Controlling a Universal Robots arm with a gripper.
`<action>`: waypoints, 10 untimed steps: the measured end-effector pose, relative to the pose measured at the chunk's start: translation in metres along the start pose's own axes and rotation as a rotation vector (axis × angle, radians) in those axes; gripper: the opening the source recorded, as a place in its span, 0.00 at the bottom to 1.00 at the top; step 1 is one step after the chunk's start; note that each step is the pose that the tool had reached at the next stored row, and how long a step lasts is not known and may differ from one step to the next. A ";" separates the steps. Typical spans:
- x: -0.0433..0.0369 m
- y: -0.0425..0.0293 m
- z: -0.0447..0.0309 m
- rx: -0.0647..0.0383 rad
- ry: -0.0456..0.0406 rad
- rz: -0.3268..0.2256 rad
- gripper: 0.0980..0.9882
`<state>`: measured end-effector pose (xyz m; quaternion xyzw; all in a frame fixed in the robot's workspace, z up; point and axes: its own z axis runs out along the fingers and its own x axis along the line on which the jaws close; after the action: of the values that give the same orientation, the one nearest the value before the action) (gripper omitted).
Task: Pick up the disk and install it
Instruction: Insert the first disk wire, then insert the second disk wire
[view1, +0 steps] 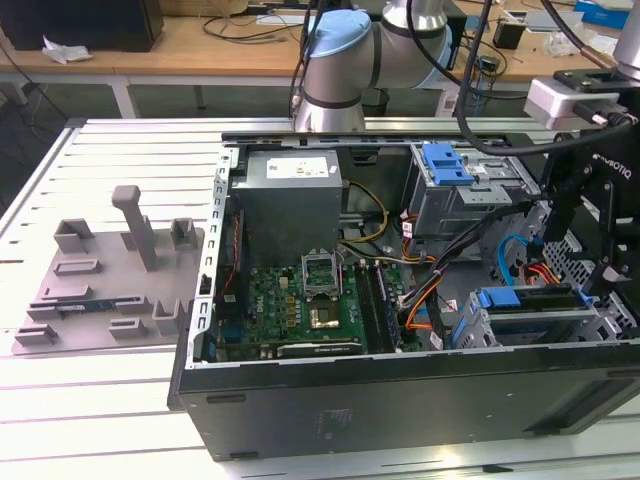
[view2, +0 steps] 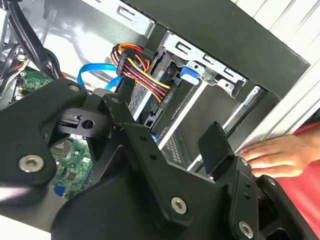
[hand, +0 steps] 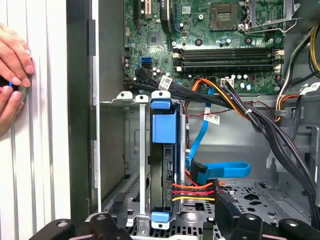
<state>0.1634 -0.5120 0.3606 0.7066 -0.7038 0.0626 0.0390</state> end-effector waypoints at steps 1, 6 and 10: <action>0.0000 0.0000 -0.0001 0.000 0.0008 0.000 0.77; 0.0000 0.0000 -0.0002 0.000 0.0012 -0.001 0.77; 0.0000 0.0000 -0.0002 0.000 0.0012 -0.003 0.77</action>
<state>0.1634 -0.5120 0.3608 0.7076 -0.7027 0.0631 0.0394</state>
